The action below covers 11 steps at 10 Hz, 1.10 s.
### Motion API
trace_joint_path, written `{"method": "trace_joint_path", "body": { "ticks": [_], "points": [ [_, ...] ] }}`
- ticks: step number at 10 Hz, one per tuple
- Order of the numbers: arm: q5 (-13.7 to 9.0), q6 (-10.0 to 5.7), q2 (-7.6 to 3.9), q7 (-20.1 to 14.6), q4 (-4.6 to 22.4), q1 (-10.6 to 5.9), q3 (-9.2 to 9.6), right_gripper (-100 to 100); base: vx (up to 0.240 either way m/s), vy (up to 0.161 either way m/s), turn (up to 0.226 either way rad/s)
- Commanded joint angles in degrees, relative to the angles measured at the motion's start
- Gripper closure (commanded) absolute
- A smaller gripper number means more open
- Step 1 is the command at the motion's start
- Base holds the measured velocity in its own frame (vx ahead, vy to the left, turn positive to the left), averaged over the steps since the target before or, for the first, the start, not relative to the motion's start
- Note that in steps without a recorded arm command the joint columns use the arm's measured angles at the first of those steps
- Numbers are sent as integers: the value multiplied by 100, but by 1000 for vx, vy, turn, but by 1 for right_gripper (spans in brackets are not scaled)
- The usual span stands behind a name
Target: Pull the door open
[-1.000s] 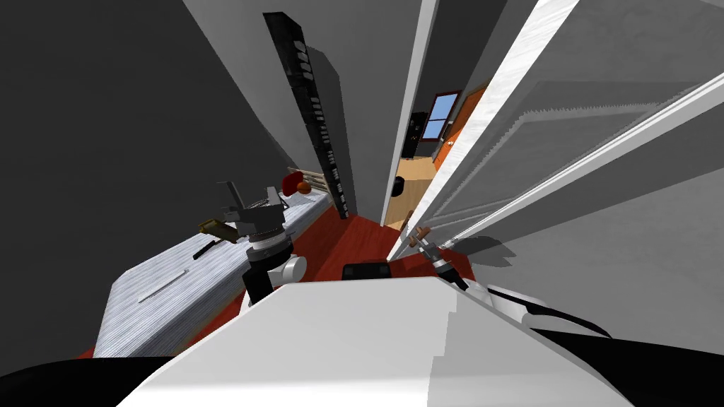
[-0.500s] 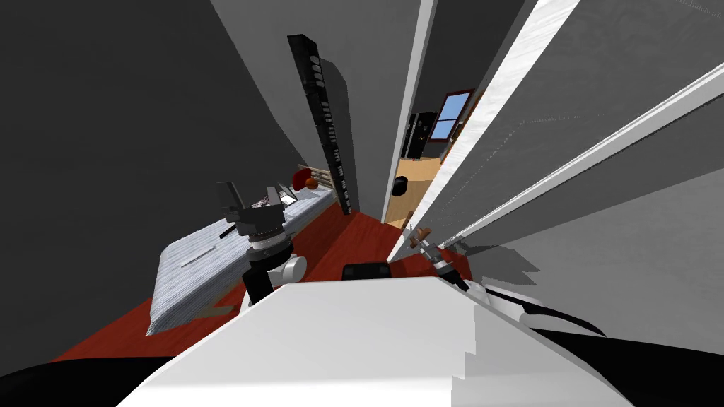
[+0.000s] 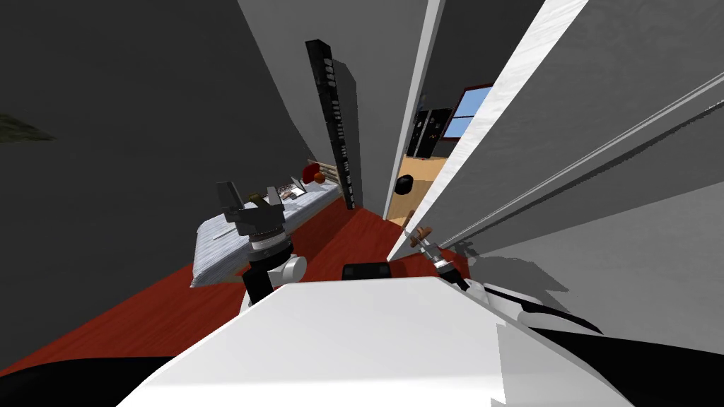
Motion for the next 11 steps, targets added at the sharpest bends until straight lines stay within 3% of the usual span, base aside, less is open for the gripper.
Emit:
{"method": "trace_joint_path", "body": {
  "ticks": [1,6,11],
  "points": [
    [26,-14,33,-15,26,17,26,100,-227,-117,152],
    [45,-24,45,-43,54,-4,34,100,-172,-101,121],
    [-16,-146,90,-110,223,4,134,100,-192,-89,186]
  ]
}}
